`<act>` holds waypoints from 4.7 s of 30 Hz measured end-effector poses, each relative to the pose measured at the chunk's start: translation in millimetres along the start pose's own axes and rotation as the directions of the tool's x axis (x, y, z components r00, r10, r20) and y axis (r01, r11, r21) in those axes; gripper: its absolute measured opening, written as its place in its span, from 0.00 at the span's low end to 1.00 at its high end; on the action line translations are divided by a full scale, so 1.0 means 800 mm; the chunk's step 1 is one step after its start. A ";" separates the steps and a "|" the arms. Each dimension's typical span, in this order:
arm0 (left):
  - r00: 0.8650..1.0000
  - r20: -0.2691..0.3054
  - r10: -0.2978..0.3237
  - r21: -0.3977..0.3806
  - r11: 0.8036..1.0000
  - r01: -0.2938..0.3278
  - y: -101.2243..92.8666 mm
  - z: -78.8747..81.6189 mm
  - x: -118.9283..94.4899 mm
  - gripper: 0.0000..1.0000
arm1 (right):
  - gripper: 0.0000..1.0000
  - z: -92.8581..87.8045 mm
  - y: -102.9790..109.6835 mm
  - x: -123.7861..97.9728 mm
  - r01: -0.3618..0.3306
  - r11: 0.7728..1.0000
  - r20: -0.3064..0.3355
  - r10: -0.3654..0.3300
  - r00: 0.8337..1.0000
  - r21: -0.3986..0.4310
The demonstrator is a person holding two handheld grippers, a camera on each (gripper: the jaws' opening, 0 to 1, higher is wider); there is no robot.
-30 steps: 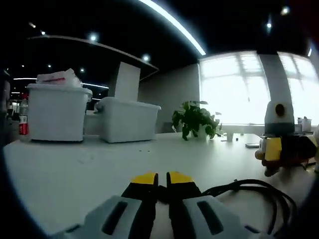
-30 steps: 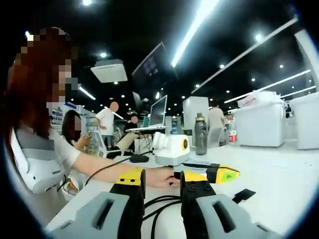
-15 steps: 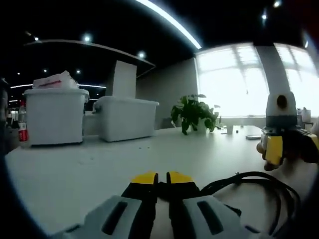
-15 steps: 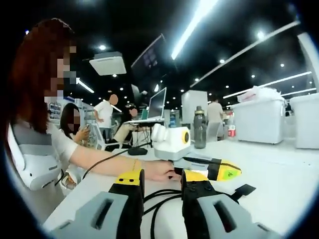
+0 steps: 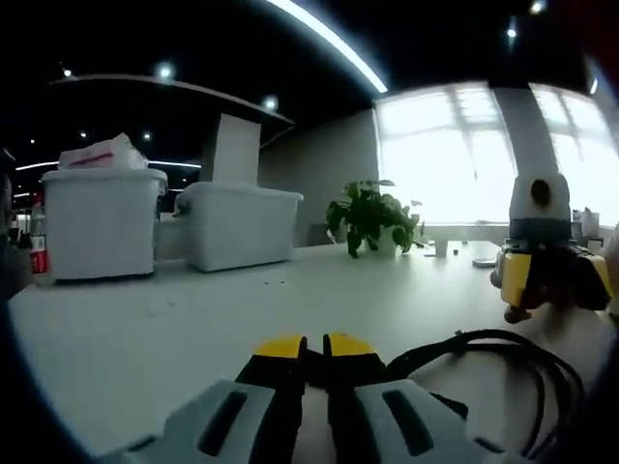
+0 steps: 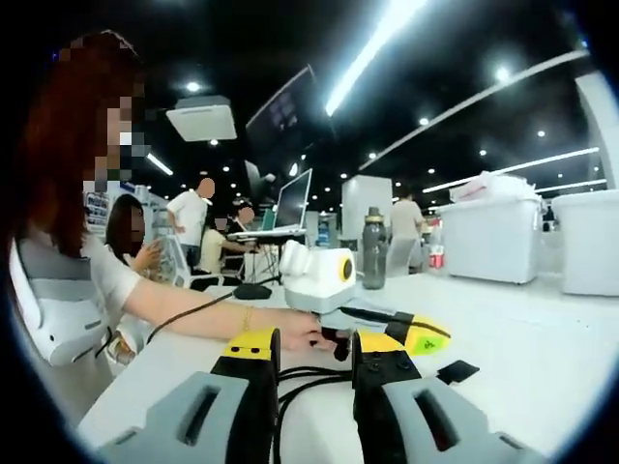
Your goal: Coil the Type-C to USB data cable on the desktop and secure it with Velcro straps.
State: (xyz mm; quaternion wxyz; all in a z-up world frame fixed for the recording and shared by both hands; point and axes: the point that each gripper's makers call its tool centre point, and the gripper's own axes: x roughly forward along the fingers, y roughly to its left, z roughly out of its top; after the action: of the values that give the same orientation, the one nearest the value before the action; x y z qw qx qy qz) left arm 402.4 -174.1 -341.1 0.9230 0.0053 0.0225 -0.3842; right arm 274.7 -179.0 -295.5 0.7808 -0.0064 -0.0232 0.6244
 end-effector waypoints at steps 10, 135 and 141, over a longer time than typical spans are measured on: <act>1.000 -0.013 0.024 -0.027 0.999 -0.025 0.012 0.000 0.003 0.09 | 0.28 0.001 -0.009 -0.004 0.031 0.999 -0.004 -0.031 1.000 -0.030; 0.988 -0.153 0.032 0.108 0.994 -0.015 0.013 -0.041 0.029 0.10 | 0.01 -0.065 -0.102 0.025 -0.055 0.838 -0.403 -0.203 0.892 -0.544; 0.987 -0.154 0.034 0.107 0.994 -0.017 0.014 -0.040 0.029 0.07 | 0.01 -0.069 -0.125 0.031 0.000 0.920 -0.381 -0.162 0.910 -0.392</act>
State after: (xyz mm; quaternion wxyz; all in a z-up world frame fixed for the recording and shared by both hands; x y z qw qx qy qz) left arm 425.3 -181.7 -374.5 0.9216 0.0842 0.0741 -0.3715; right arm 380.0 -175.7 -346.3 0.7777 -0.2871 0.0175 0.5589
